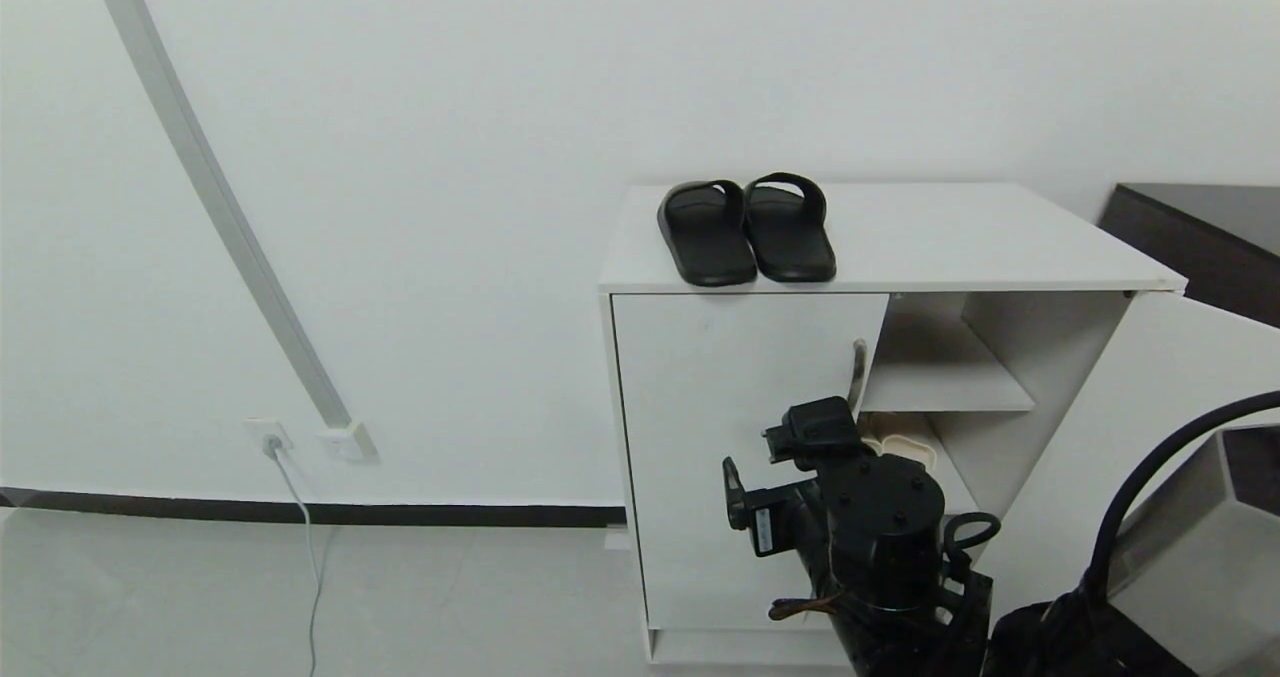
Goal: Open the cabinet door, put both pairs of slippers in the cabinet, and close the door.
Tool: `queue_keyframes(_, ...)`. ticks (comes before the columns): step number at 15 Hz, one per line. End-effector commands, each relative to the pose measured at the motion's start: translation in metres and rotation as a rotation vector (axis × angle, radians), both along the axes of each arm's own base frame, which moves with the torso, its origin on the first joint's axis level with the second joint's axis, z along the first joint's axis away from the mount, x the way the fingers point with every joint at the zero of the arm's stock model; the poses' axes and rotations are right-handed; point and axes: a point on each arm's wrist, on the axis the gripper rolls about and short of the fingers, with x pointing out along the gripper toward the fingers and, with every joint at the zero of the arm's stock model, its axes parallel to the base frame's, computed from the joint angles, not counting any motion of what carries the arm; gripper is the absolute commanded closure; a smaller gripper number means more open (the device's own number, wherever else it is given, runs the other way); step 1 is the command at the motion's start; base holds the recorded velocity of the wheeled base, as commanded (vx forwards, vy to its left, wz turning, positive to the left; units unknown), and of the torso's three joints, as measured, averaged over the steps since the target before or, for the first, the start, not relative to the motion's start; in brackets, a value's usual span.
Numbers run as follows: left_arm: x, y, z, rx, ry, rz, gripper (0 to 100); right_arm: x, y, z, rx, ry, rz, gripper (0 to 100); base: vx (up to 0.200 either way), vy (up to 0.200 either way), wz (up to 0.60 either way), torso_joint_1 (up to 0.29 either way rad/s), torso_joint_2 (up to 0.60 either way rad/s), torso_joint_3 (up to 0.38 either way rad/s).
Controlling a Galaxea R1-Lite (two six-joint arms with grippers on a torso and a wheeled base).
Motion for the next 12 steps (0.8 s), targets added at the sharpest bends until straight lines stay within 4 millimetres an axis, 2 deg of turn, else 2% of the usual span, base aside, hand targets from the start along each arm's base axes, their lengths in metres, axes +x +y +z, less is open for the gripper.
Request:
queue_keyframes(1,0.0001,0.0000,0.0000,0.000,0.001,0.001,100,0.0000,0.0002,-0.0009,-0.002,0.001,0.000,0,0.000,0.000,0.00,0.188,-0.50,-0.315)
queue_keyframes(12,0.0001,0.0000,0.0000,0.000,0.001,0.001,100,-0.0006,0.0010,-0.0041,-0.009,0.008,0.003,0,0.000,0.000,0.00,0.225,-0.54,-0.325)
